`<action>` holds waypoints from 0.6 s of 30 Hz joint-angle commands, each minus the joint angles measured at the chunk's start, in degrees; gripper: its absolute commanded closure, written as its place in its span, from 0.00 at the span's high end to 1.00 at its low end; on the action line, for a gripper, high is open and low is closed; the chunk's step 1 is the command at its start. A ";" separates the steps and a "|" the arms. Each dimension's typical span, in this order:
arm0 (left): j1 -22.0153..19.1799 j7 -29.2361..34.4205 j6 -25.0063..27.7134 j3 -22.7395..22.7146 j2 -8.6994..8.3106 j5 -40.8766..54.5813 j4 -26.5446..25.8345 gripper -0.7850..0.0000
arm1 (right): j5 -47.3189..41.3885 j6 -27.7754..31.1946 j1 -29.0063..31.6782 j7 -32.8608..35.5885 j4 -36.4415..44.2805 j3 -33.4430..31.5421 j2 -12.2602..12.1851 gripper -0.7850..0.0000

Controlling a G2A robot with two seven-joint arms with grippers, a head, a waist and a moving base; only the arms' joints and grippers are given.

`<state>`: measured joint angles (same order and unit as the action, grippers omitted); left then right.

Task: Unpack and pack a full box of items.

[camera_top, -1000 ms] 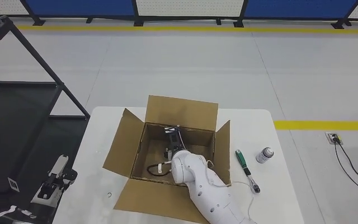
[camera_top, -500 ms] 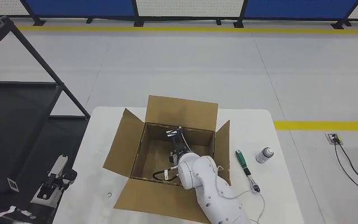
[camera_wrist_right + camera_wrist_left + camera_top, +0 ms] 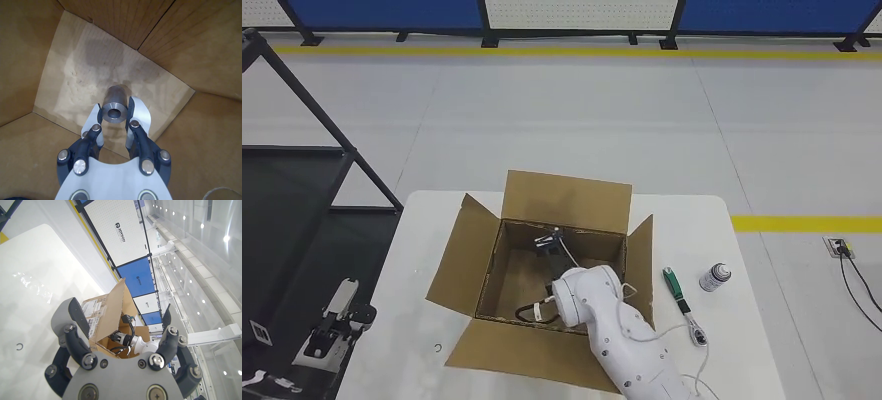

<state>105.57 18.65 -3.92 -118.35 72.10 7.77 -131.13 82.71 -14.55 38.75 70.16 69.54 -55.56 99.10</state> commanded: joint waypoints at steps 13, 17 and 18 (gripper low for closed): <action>0.38 0.11 0.66 -0.57 0.09 0.65 0.31 1.00 | -3.27 -0.96 -4.81 -2.33 -8.46 0.92 1.86 0.46; 0.47 0.08 0.84 -0.62 0.12 0.89 0.38 1.00 | -3.63 -0.84 -5.22 -2.88 -9.33 0.79 2.11 0.46; 0.51 0.08 0.89 -0.64 0.13 0.90 0.39 1.00 | -3.67 -0.98 -5.29 -3.08 -9.43 0.69 2.16 0.45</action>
<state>106.03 18.74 -3.08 -118.98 72.22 8.66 -130.75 79.06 -15.42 33.53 67.25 60.22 -54.79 101.22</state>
